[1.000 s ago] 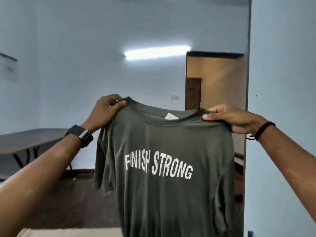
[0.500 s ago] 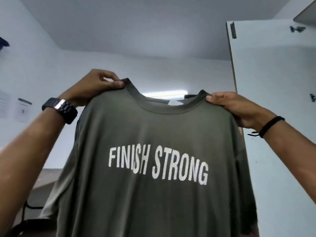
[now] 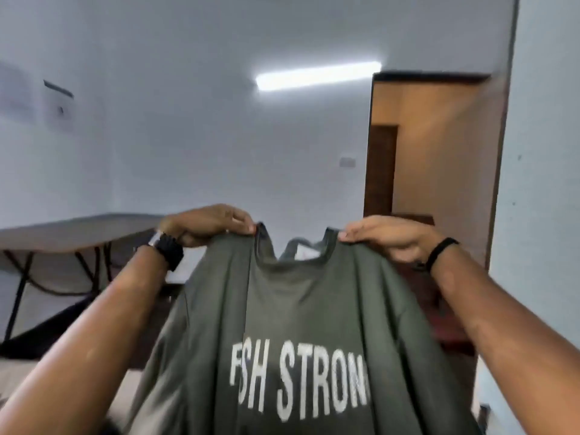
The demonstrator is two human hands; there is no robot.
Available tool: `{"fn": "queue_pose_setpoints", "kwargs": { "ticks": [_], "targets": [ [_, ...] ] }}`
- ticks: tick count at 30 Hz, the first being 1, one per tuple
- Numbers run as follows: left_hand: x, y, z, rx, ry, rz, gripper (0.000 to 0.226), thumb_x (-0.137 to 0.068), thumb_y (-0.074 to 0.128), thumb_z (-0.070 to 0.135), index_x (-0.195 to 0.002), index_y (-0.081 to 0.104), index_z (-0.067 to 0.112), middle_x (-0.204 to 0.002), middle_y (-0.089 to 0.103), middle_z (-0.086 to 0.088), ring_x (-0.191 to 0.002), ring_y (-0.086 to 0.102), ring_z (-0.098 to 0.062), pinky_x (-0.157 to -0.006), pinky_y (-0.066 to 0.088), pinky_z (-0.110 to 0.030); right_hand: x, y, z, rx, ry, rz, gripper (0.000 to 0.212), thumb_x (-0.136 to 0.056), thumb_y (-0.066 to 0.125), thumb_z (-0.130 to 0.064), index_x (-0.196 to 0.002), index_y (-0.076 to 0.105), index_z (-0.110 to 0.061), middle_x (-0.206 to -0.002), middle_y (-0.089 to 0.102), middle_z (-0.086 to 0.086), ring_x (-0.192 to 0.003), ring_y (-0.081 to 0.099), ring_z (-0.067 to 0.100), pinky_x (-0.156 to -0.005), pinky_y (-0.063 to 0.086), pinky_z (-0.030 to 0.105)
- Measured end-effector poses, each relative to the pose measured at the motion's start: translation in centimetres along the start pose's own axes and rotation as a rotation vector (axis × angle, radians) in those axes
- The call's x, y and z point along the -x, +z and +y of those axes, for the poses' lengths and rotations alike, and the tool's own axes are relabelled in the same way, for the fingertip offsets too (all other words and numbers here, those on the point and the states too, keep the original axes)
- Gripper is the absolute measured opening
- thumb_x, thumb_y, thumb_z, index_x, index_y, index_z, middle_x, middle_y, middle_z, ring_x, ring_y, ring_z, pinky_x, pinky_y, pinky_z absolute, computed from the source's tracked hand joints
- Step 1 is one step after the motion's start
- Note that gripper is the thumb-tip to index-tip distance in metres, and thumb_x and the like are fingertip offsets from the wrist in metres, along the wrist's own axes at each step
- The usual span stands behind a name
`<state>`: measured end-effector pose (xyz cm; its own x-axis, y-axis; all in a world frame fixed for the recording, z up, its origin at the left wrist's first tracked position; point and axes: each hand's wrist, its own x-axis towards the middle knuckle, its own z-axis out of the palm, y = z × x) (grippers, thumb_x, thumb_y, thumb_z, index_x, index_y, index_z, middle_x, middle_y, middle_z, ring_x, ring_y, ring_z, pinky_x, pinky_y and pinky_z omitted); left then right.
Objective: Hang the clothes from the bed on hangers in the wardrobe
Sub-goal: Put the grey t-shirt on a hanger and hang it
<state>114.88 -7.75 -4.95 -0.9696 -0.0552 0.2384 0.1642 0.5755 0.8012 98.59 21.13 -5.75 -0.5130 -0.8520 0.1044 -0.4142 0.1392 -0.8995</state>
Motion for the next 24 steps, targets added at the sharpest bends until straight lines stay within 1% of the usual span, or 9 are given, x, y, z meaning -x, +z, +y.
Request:
{"fn": "queue_pose_setpoints", "kwargs": {
  "ticks": [4, 7, 9, 11, 13, 17, 19, 21, 24],
  "targets": [
    [-0.2, 8.1, -15.1, -0.261, -0.390, -0.166, 0.016, -0.086, 0.070, 0.012, -0.071, 0.069, 0.018, -0.061, 0.056, 0.000, -0.052, 0.048, -0.010, -0.049, 0.040, -0.018, -2.8, 5.9, 12.1, 0.201, 0.391, -0.094, 0.018, -0.090, 0.065, -0.016, -0.073, 0.060, -0.014, -0.070, 0.054, 0.003, -0.061, 0.049, 0.011, -0.051, 0.041, 0.022],
    [0.1, 12.5, -22.5, -0.354, -0.540, -0.156, 0.016, -0.086, 0.071, 0.016, -0.072, 0.066, 0.011, -0.051, 0.051, -0.001, -0.040, 0.041, -0.010, -0.044, 0.034, -0.017, -4.4, 8.7, 18.6, 0.631, 0.508, 0.050, 0.013, -0.089, 0.068, -0.023, -0.087, 0.067, -0.010, -0.081, 0.052, 0.007, -0.075, 0.051, 0.019, -0.067, 0.046, 0.030],
    [-0.5, 14.0, -25.6, -0.354, -0.598, -0.031, 0.024, -0.088, 0.069, 0.016, -0.066, 0.062, 0.010, -0.052, 0.052, -0.006, -0.042, 0.044, -0.016, -0.044, 0.035, -0.020, -5.6, 9.7, 21.9, 0.579, 0.525, 0.219, 0.016, -0.086, 0.071, -0.018, -0.093, 0.068, -0.004, -0.087, 0.055, 0.010, -0.079, 0.059, 0.018, -0.066, 0.050, 0.028],
    [-1.4, 14.7, -27.3, -0.275, -0.639, 0.168, 0.029, -0.090, 0.066, 0.015, -0.061, 0.060, 0.011, -0.049, 0.059, -0.005, -0.042, 0.053, -0.014, -0.048, 0.047, -0.021, -6.7, 10.1, 24.3, 0.332, 0.508, 0.351, 0.012, -0.087, 0.066, -0.004, -0.079, 0.057, -0.003, -0.072, 0.053, 0.009, -0.052, 0.057, 0.012, -0.039, 0.043, 0.018],
    [-2.5, 15.2, -28.5, -0.229, -0.622, 0.358, 0.029, -0.091, 0.063, 0.017, -0.063, 0.062, 0.010, -0.058, 0.067, -0.008, -0.048, 0.059, -0.009, -0.069, 0.056, -0.028, -8.2, 10.3, 25.9, 0.227, 0.509, 0.484, 0.012, -0.092, 0.058, -0.007, -0.081, 0.054, -0.009, -0.063, 0.056, 0.011, -0.044, 0.052, 0.015, -0.031, 0.041, 0.019],
    [-4.0, 16.6, -30.7, -0.240, -0.523, 0.546, 0.011, -0.090, 0.064, 0.015, -0.093, 0.066, 0.005, -0.098, 0.070, -0.013, -0.096, 0.066, -0.021, -0.090, 0.045, -0.030, -11.2, 10.9, 28.8, 0.287, 0.465, 0.497, 0.017, -0.093, 0.053, -0.013, -0.078, 0.060, -0.013, -0.099, 0.067, 0.023, -0.090, 0.062, 0.034, -0.077, 0.050, 0.039],
    [-3.8, 18.2, -32.2, -0.277, -0.509, 0.371, 0.035, -0.089, 0.064, 0.015, -0.121, 0.057, 0.004, -0.124, 0.058, -0.017, -0.116, 0.056, -0.028, -0.098, 0.037, -0.029, -11.3, 11.9, 30.4, 0.455, 0.544, 0.317, 0.022, -0.092, 0.057, -0.020, -0.112, 0.062, -0.013, -0.124, 0.061, 0.017, -0.118, 0.054, 0.032, -0.089, 0.041, 0.029],
    [-2.5, 20.5, -34.6, -0.368, -0.549, 0.142, 0.057, -0.092, 0.062, 0.023, -0.141, 0.039, 0.008, -0.143, 0.038, -0.019, -0.131, 0.042, -0.031, -0.109, 0.029, -0.033, -10.6, 13.9, 32.7, 0.406, 0.638, 0.097, 0.066, -0.091, 0.061, -0.020, -0.149, 0.029, -0.014, -0.143, 0.048, 0.013, -0.130, 0.046, 0.030, -0.099, 0.037, 0.028],
    [1.4, 24.9, -38.2, -0.714, -0.610, 0.006, 0.062, -0.099, 0.040, 0.044, -0.153, 0.018, 0.021, -0.160, 0.011, -0.010, -0.147, 0.012, -0.026, -0.118, 0.012, -0.049, -9.0, 17.0, 35.2, 0.360, 0.647, -0.011, 0.087, -0.088, 0.067, -0.012, -0.154, 0.010, -0.014, -0.152, 0.034, 0.015, -0.136, 0.038, 0.028, -0.109, 0.034, 0.034]
  ]
}}
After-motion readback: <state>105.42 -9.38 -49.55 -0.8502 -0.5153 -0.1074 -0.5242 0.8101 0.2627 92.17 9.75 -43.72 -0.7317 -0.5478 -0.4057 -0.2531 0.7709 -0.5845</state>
